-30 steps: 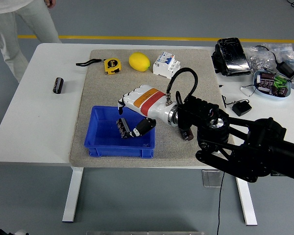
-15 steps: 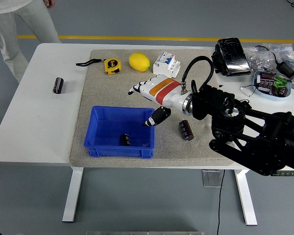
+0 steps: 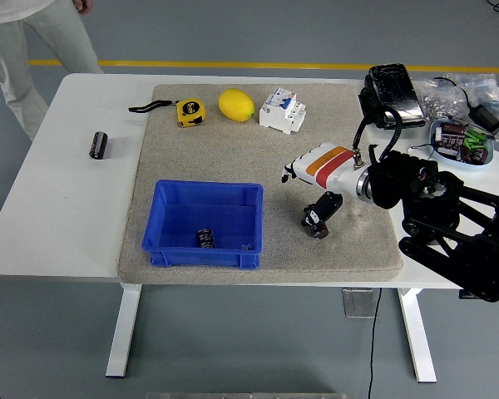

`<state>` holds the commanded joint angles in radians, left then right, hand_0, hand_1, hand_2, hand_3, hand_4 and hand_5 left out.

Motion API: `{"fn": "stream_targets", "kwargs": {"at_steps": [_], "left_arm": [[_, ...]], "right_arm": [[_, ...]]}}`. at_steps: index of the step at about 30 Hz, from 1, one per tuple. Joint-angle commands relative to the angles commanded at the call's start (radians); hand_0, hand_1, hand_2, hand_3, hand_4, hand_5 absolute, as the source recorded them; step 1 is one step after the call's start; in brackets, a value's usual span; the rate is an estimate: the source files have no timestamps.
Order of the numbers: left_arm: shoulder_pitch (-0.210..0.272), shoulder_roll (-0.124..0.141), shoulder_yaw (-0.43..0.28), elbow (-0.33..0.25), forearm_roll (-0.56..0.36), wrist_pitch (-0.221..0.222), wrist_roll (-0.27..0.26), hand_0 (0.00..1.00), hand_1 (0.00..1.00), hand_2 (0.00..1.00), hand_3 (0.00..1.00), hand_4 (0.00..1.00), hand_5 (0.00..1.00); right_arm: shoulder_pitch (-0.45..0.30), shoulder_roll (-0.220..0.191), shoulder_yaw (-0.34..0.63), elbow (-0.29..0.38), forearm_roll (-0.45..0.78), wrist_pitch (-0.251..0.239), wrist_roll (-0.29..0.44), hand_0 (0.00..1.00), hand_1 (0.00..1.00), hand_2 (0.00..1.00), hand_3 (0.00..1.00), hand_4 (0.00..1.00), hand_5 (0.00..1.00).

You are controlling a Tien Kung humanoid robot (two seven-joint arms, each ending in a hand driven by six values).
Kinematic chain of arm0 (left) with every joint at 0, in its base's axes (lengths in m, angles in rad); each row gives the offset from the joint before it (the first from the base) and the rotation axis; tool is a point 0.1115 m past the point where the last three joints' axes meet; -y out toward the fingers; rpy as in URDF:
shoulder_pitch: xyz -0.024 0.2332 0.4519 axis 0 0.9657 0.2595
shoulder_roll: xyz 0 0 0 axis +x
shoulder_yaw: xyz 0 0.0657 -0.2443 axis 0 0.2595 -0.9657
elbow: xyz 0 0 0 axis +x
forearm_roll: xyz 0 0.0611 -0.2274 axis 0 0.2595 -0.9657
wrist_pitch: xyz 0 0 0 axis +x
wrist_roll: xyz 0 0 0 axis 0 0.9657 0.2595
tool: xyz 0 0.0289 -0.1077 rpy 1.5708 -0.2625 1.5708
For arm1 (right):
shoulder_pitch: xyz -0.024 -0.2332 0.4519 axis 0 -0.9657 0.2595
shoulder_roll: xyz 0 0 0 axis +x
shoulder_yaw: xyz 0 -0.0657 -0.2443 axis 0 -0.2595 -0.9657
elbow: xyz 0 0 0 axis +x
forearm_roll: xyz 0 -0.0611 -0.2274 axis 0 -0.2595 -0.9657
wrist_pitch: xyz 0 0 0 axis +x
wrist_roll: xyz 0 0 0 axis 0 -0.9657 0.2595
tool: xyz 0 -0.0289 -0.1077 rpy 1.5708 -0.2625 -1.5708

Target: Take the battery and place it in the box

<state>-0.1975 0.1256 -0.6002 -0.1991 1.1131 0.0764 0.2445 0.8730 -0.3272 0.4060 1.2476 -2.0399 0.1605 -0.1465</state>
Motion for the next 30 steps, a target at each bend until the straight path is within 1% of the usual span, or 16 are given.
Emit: {"fn": "stream_targets", "kwargs": {"at_steps": [1, 5, 8, 12, 16, 21, 30], "left_arm": [[0.0, 0.0, 0.001, 0.0, -0.001, 0.0, 0.0, 0.754, 0.745, 0.797, 0.626, 0.63, 0.519], [-0.001, -0.002, 0.003, -0.001, -0.005, -0.001, 0.0, 0.754, 0.745, 0.797, 0.626, 0.63, 0.519], [-0.003, -0.003, 0.005, -0.002, -0.002, -0.002, 0.001, 0.754, 0.745, 0.797, 0.627, 0.63, 0.519], [-0.005, -0.002, 0.012, -0.002, -0.014, -0.001, -0.003, 0.754, 0.745, 0.797, 0.627, 0.63, 0.519], [-0.006, -0.002, 0.014, -0.002, -0.019, 0.0, -0.004, 0.753, 0.744, 0.797, 0.627, 0.628, 0.517], [-0.006, -0.002, 0.011, -0.002, -0.014, -0.002, -0.003, 0.753, 0.744, 0.797, 0.628, 0.629, 0.519], [-0.006, -0.002, 0.012, -0.004, -0.01, -0.006, -0.001, 0.752, 0.743, 0.797, 0.628, 0.629, 0.52]], "right_arm": [[-0.002, 0.003, -0.007, -0.015, -0.001, -0.006, 0.004, 0.624, 0.653, 0.733, 0.765, 0.998, 0.352], [0.002, 0.019, -0.039, -0.066, 0.005, -0.03, 0.022, 0.624, 0.653, 0.733, 0.765, 0.998, 0.352], [0.004, 0.031, -0.049, -0.085, -0.01, -0.023, 0.03, 0.628, 0.662, 0.734, 0.766, 0.998, 0.34], [0.001, 0.03, -0.049, -0.085, -0.019, 0.014, 0.029, 0.628, 0.662, 0.734, 0.766, 0.998, 0.34], [0.003, 0.023, -0.047, -0.084, -0.022, 0.027, 0.029, 0.628, 0.66, 0.73, 0.763, 0.998, 0.332], [0.008, 0.024, -0.058, -0.096, -0.018, 0.016, 0.032, 0.62, 0.657, 0.727, 0.758, 0.998, 0.327], [-0.002, 0.04, -0.07, -0.128, -0.011, -0.003, 0.038, 0.621, 0.649, 0.716, 0.755, 0.998, 0.318]]}}
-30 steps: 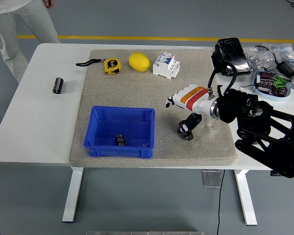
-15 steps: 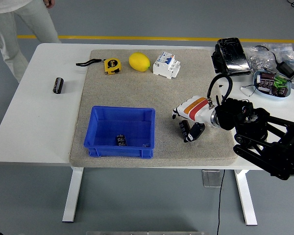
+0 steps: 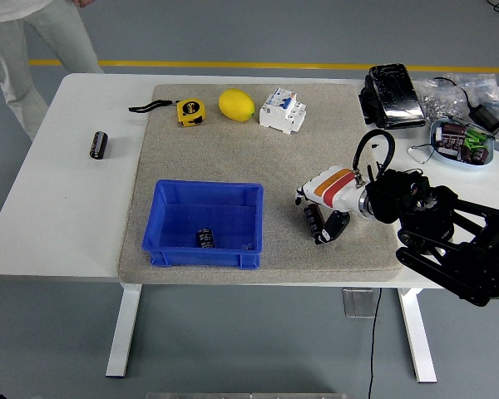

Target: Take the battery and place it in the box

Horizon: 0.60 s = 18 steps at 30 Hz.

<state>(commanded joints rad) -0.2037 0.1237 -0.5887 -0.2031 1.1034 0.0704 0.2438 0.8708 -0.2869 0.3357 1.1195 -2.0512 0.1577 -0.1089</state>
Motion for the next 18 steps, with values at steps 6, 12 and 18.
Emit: {"fn": "stream_targets", "kwargs": {"at_steps": [6, 12, 18], "left_arm": [[-0.002, 0.0, 0.004, 0.0, -0.005, 0.001, -0.002, 0.753, 0.742, 0.796, 0.628, 0.63, 0.52], [-0.002, 0.0, 0.005, -0.001, -0.007, 0.001, -0.002, 0.753, 0.742, 0.795, 0.628, 0.63, 0.52], [-0.001, 0.001, 0.005, -0.001, -0.005, 0.0, -0.001, 0.753, 0.742, 0.795, 0.628, 0.629, 0.519]], "right_arm": [[-0.004, 0.002, -0.003, -0.012, -0.005, -0.009, -0.001, 0.611, 0.616, 0.677, 0.732, 0.998, 0.307], [-0.005, 0.003, -0.002, -0.016, -0.007, -0.006, -0.021, 0.529, 0.536, 0.562, 0.584, 0.914, 0.239], [-0.007, 0.001, 0.004, -0.013, 0.003, -0.003, -0.024, 0.415, 0.442, 0.497, 0.494, 0.818, 0.165]]}}
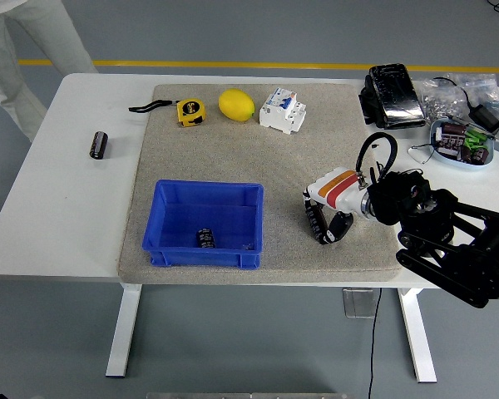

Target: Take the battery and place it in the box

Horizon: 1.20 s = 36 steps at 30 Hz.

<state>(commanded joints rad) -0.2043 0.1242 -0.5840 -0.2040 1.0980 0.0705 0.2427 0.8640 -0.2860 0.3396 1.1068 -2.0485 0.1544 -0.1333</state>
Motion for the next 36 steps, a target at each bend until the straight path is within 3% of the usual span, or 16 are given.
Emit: {"fn": "stream_targets", "kwargs": {"at_steps": [1, 7, 15, 20, 24, 26, 30, 31, 36], "left_arm": [[0.0, 0.0, 0.001, 0.0, -0.001, 0.0, 0.0, 0.753, 0.742, 0.795, 0.629, 0.627, 0.516], [0.0, 0.0, 0.001, 0.0, -0.002, 0.0, 0.0, 0.753, 0.742, 0.795, 0.627, 0.627, 0.516], [0.003, 0.001, -0.003, 0.001, 0.001, 0.001, 0.0, 0.753, 0.742, 0.796, 0.627, 0.628, 0.517], [0.009, 0.001, -0.009, 0.001, 0.009, -0.002, 0.001, 0.753, 0.742, 0.796, 0.629, 0.629, 0.519], [0.011, 0.002, -0.013, 0.0, 0.017, -0.005, 0.003, 0.753, 0.742, 0.796, 0.629, 0.629, 0.519], [0.011, 0.002, -0.014, 0.0, 0.019, -0.006, 0.004, 0.753, 0.742, 0.796, 0.631, 0.629, 0.52], [0.01, 0.003, -0.01, -0.001, 0.015, -0.006, 0.003, 0.753, 0.742, 0.796, 0.631, 0.629, 0.52], [0.01, 0.004, -0.011, -0.001, 0.016, -0.006, 0.003, 0.753, 0.742, 0.796, 0.63, 0.629, 0.521], [0.007, 0.005, -0.007, -0.001, 0.012, -0.007, 0.002, 0.753, 0.742, 0.796, 0.63, 0.629, 0.521]], "right_arm": [[0.0, -0.001, 0.001, 0.0, 0.001, -0.001, 0.0, 0.382, 0.403, 0.475, 0.48, 0.825, 0.155], [-0.002, -0.01, 0.018, 0.018, 0.004, -0.003, 0.0, 0.382, 0.397, 0.474, 0.483, 0.852, 0.152], [0.001, -0.026, 0.063, 0.11, 0.022, -0.019, -0.012, 0.381, 0.395, 0.472, 0.483, 0.863, 0.151], [0.004, -0.016, 0.075, 0.201, 0.033, -0.08, -0.014, 0.403, 0.409, 0.481, 0.493, 0.828, 0.127], [0.017, 0.006, 0.054, 0.254, 0.034, -0.121, -0.017, 0.403, 0.409, 0.481, 0.493, 0.828, 0.127], [0.028, 0.023, 0.036, 0.261, 0.043, -0.134, -0.019, 0.402, 0.456, 0.515, 0.509, 0.802, 0.162], [0.052, 0.059, 0.001, 0.251, 0.051, -0.148, -0.028, 0.402, 0.456, 0.515, 0.509, 0.802, 0.162], [0.057, 0.067, -0.006, 0.247, 0.053, -0.15, -0.029, 0.411, 0.551, 0.65, 0.616, 0.909, 0.244], [0.081, 0.109, -0.031, 0.202, 0.053, -0.166, -0.031, 0.411, 0.551, 0.65, 0.616, 0.909, 0.244]]}}
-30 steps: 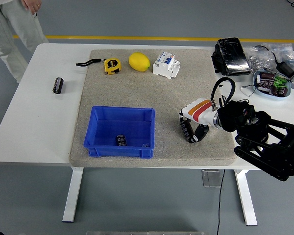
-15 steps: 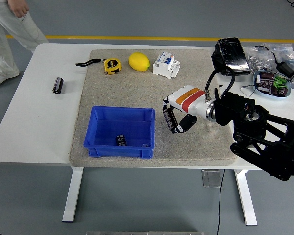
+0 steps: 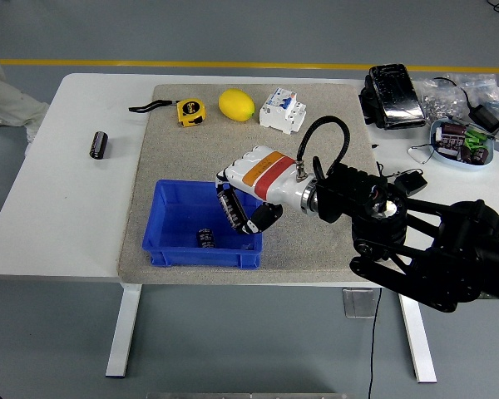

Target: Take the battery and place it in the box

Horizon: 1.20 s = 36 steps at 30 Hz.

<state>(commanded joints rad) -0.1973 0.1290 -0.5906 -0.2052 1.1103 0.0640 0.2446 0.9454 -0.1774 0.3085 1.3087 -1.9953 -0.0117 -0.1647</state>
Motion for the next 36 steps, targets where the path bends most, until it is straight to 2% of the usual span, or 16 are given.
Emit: {"fn": "stream_targets", "kwargs": {"at_steps": [1, 6, 7, 12, 13, 22, 25, 27, 30, 31, 36], "left_arm": [[-0.001, 0.0, 0.002, 0.0, -0.002, 0.0, -0.001, 0.753, 0.74, 0.794, 0.63, 0.629, 0.52], [-0.005, 0.001, 0.01, 0.0, -0.014, 0.002, -0.003, 0.753, 0.74, 0.794, 0.63, 0.629, 0.52], [-0.005, 0.001, 0.011, 0.0, -0.015, 0.002, -0.003, 0.753, 0.742, 0.794, 0.63, 0.629, 0.521], [-0.006, 0.002, 0.008, 0.0, -0.014, 0.001, -0.002, 0.753, 0.742, 0.794, 0.63, 0.629, 0.521], [-0.006, 0.002, 0.009, 0.0, -0.014, 0.0, -0.002, 0.753, 0.74, 0.793, 0.628, 0.629, 0.522], [-0.004, 0.001, 0.006, 0.0, -0.013, -0.002, 0.001, 0.753, 0.739, 0.794, 0.628, 0.629, 0.522], [-0.003, 0.001, 0.006, 0.0, -0.012, -0.001, 0.001, 0.753, 0.74, 0.793, 0.628, 0.629, 0.519], [-0.002, 0.001, 0.006, 0.0, -0.012, -0.001, 0.001, 0.753, 0.74, 0.793, 0.628, 0.629, 0.519], [-0.001, 0.001, 0.007, 0.0, -0.015, 0.0, 0.0, 0.753, 0.74, 0.793, 0.628, 0.629, 0.519], [-0.001, 0.001, 0.007, 0.0, -0.015, 0.0, 0.0, 0.753, 0.739, 0.793, 0.628, 0.629, 0.519], [-0.001, 0.002, 0.011, 0.001, -0.016, -0.002, 0.0, 0.753, 0.739, 0.793, 0.628, 0.629, 0.519]], "right_arm": [[0.004, 0.005, -0.003, -0.007, 0.0, 0.001, -0.001, 0.55, 0.65, 0.762, 0.807, 0.998, 0.322], [0.011, 0.012, -0.004, -0.022, -0.007, 0.012, -0.002, 0.55, 0.65, 0.762, 0.807, 0.998, 0.322], [0.011, 0.011, -0.003, -0.022, -0.007, 0.014, -0.002, 0.658, 0.716, 0.847, 0.875, 0.998, 0.359], [0.011, 0.008, 0.005, -0.023, -0.01, 0.018, -0.003, 0.658, 0.716, 0.847, 0.875, 0.998, 0.359], [0.011, 0.007, 0.007, -0.022, -0.01, 0.016, -0.004, 0.694, 0.741, 0.88, 0.9, 0.998, 0.37], [0.005, -0.013, 0.044, -0.017, -0.007, 0.019, -0.005, 0.695, 0.742, 0.881, 0.899, 0.998, 0.366], [-0.004, -0.027, 0.071, -0.02, 0.006, 0.006, -0.005, 0.693, 0.737, 0.862, 0.896, 0.998, 0.371], [-0.015, -0.042, 0.095, -0.026, 0.033, -0.027, -0.005, 0.693, 0.737, 0.862, 0.896, 0.998, 0.371], [-0.038, -0.071, 0.126, -0.04, 0.122, -0.102, -0.004, 0.693, 0.737, 0.862, 0.896, 0.998, 0.371], [-0.046, -0.08, 0.132, -0.044, 0.16, -0.13, -0.002, 0.675, 0.712, 0.804, 0.857, 0.998, 0.449], [-0.115, -0.134, 0.163, -0.066, 0.367, -0.303, 0.032, 0.675, 0.712, 0.804, 0.857, 0.998, 0.449]]}}
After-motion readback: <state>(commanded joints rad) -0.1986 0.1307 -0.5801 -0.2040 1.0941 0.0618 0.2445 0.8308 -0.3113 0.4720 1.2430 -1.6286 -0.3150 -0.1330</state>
